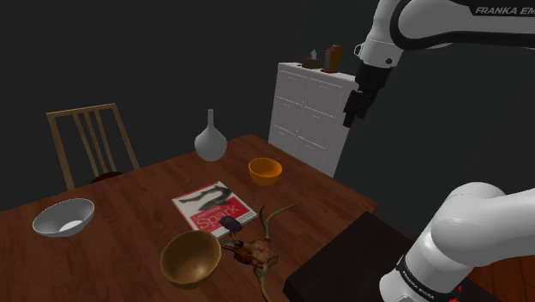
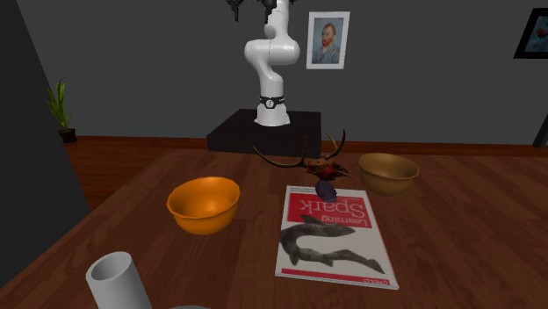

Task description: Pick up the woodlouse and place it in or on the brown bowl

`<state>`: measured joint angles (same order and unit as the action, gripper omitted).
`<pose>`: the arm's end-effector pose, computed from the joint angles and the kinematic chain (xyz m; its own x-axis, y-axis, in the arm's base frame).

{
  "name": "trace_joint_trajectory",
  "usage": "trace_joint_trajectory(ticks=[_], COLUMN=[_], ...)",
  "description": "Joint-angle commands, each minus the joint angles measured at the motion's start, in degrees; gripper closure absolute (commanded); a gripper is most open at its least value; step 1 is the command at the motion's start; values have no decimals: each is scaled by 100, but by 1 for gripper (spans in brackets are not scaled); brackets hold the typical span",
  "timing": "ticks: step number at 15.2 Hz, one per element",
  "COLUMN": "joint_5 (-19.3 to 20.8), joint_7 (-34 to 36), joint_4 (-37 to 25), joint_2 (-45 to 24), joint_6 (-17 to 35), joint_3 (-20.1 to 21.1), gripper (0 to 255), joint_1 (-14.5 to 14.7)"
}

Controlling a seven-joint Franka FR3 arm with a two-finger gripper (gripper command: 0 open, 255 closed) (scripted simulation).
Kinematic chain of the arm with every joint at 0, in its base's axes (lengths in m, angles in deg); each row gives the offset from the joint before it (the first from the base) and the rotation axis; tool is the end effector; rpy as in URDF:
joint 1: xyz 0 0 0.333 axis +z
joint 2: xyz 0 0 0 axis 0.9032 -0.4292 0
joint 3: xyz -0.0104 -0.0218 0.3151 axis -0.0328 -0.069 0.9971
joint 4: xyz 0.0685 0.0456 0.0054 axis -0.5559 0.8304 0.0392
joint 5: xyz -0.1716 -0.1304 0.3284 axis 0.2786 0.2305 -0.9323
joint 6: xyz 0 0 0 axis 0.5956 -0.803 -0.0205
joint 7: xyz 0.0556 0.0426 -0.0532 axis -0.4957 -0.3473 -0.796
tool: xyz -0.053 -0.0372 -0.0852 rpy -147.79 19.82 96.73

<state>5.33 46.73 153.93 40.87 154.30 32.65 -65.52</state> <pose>0.3157 0.0034 0.5877 0.9880 0.1378 0.0700 0.1327 -0.9885 0.0728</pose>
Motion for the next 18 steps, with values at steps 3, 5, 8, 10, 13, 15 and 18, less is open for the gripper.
trace_joint_trajectory(ticks=[3,5,8,10,13,15,18], joint_5=[-103,-207,-363,-467,-620,-720,-864], joint_7=[98,192,321,401,511,577,667], joint_4=[228,431,683,815,955,1010,1031], joint_2=[-150,-332,-666,-930,-1386,-1728,-2291], joint_6=[351,710,1264,1641,2213,2596,3163], joint_3=[59,120,218,287,389,460,565], gripper=[0,0,0,0,0,0,0], joint_1=[45,93,169,222,307,363,449])
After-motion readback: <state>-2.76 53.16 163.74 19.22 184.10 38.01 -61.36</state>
